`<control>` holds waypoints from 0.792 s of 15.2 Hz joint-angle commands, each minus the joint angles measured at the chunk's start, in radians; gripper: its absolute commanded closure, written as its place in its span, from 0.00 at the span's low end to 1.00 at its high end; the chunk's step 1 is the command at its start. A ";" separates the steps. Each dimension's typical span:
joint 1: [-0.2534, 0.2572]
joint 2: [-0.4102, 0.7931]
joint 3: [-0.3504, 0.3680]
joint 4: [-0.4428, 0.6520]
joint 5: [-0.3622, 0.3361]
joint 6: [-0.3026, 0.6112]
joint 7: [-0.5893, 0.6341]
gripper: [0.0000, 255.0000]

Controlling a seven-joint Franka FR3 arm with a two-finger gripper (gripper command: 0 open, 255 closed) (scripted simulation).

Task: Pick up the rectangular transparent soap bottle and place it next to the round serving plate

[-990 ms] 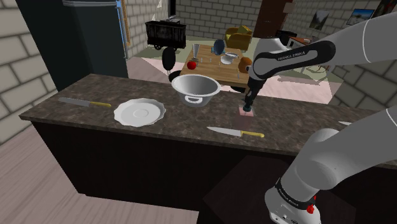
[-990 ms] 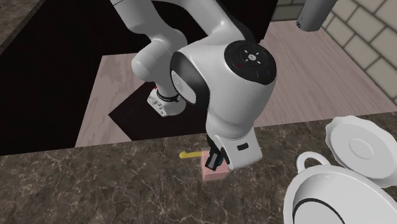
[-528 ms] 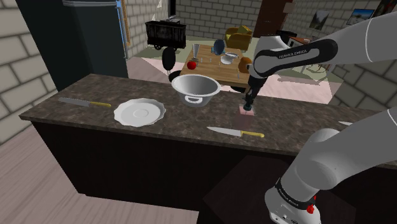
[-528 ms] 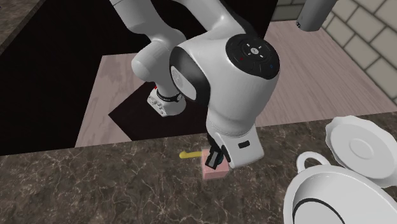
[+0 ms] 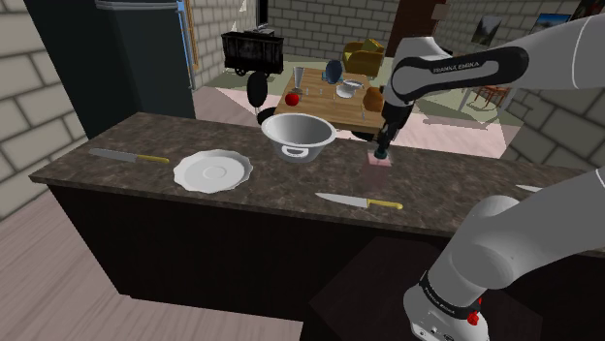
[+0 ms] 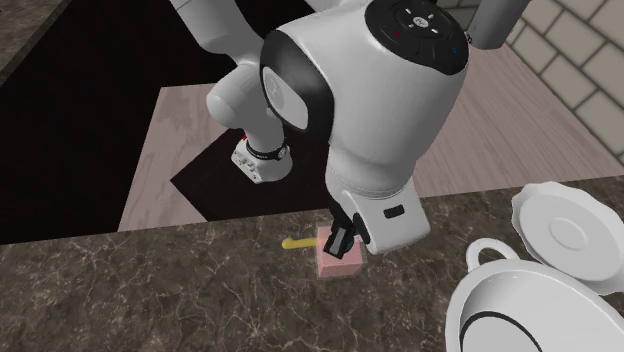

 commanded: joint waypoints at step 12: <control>0.008 -0.023 0.030 0.158 0.022 -0.181 -0.014 1.00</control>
